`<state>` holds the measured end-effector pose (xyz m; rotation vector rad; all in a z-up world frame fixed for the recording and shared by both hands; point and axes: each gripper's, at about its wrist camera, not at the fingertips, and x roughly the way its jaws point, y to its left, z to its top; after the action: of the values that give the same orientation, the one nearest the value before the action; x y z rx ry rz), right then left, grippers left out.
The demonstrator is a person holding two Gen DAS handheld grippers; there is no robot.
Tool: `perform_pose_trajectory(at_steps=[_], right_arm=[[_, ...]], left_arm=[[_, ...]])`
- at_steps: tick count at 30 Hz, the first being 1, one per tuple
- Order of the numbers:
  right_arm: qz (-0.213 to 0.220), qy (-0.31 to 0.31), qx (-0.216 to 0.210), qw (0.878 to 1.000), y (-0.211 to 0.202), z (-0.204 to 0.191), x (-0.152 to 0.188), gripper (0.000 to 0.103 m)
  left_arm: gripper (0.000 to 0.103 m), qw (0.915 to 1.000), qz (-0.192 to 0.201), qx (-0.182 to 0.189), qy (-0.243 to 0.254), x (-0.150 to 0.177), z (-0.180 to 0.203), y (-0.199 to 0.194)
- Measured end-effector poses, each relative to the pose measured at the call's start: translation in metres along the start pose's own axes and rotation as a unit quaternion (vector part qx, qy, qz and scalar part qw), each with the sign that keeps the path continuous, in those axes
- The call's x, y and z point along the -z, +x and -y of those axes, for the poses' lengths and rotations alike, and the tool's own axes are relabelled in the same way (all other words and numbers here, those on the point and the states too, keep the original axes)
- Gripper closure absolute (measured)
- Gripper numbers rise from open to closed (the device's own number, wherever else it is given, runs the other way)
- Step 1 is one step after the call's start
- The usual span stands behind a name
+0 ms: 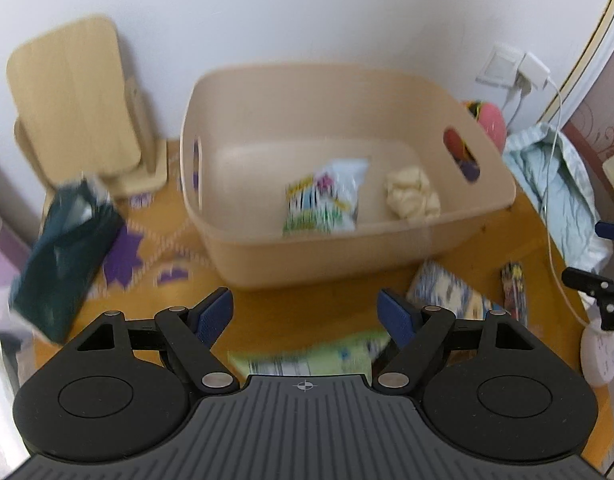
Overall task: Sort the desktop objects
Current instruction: 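Grasp the green snack bag with left gripper while right gripper grasps the blue pencil box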
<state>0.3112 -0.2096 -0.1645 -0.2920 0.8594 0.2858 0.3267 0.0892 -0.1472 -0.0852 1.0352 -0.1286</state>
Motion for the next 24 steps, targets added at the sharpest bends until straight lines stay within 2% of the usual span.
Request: perform_pose_trajectory(at_steps=[10,17,24], right_arm=[[-0.069,0.035,-0.013,0.997,0.019,-0.003,0.039,0.003],[-0.119,0.072,-0.020,0.990,0.043,0.000,0.058,0.003],[-0.142,0.092,-0.026,0.985,0.057,0.001,0.069,0.003]], left_arm=[[0.023,0.9984,-0.049,0.009,-0.025,0.046,0.010,0.018],[0.021,0.9979,-0.049,-0.006,-0.042,0.048,0.010,0.027],[0.021,0.9932,-0.077,-0.001,-0.087,0.051,0.005,0.045]])
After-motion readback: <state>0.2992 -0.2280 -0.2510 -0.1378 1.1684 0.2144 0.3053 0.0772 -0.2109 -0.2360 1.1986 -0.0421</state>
